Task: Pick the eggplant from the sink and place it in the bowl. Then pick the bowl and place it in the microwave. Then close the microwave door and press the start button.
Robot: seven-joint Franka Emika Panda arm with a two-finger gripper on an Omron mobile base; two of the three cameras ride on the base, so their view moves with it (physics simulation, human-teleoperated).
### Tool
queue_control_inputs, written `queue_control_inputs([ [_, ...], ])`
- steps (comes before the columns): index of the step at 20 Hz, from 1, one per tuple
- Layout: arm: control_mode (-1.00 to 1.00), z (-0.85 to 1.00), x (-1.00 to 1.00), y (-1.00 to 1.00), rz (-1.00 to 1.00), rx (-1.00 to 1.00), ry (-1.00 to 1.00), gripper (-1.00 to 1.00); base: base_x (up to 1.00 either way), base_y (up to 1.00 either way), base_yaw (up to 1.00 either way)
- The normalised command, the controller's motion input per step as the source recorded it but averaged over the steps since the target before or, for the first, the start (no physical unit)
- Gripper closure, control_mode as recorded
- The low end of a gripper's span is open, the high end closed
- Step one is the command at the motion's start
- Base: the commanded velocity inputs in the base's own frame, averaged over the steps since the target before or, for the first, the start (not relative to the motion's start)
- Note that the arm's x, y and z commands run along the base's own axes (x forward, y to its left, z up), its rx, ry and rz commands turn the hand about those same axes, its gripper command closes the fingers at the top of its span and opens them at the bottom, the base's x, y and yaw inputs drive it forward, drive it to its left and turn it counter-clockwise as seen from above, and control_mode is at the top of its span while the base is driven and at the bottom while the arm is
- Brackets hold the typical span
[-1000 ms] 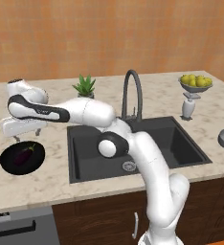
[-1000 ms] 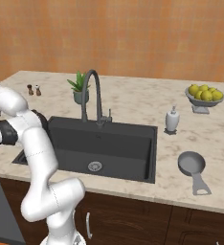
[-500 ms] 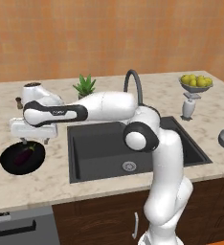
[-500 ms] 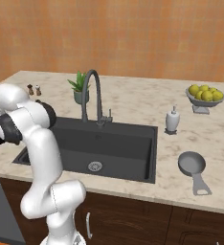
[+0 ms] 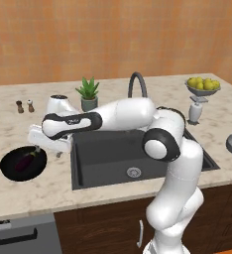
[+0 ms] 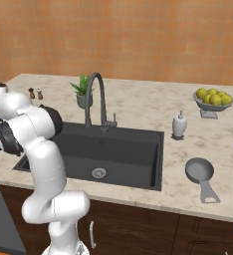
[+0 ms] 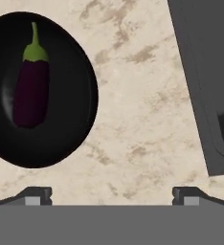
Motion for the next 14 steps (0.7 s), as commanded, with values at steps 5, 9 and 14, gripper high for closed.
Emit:
queue_control_inputs([
  [5, -1.00, -0.10, 0.52, 0.28, -0.12, -0.10, 0.14, -1.00, 0.00, 0.00, 0.00],
  [9, -1.00, -0.04, 0.46, 0.37, -0.14, -0.12, 0.04, -1.00, 0.00, 0.00, 0.00],
  [14, -1.00, -0.03, 0.23, 0.35, -0.12, -0.12, 0.05, -1.00, 0.00, 0.00, 0.00],
])
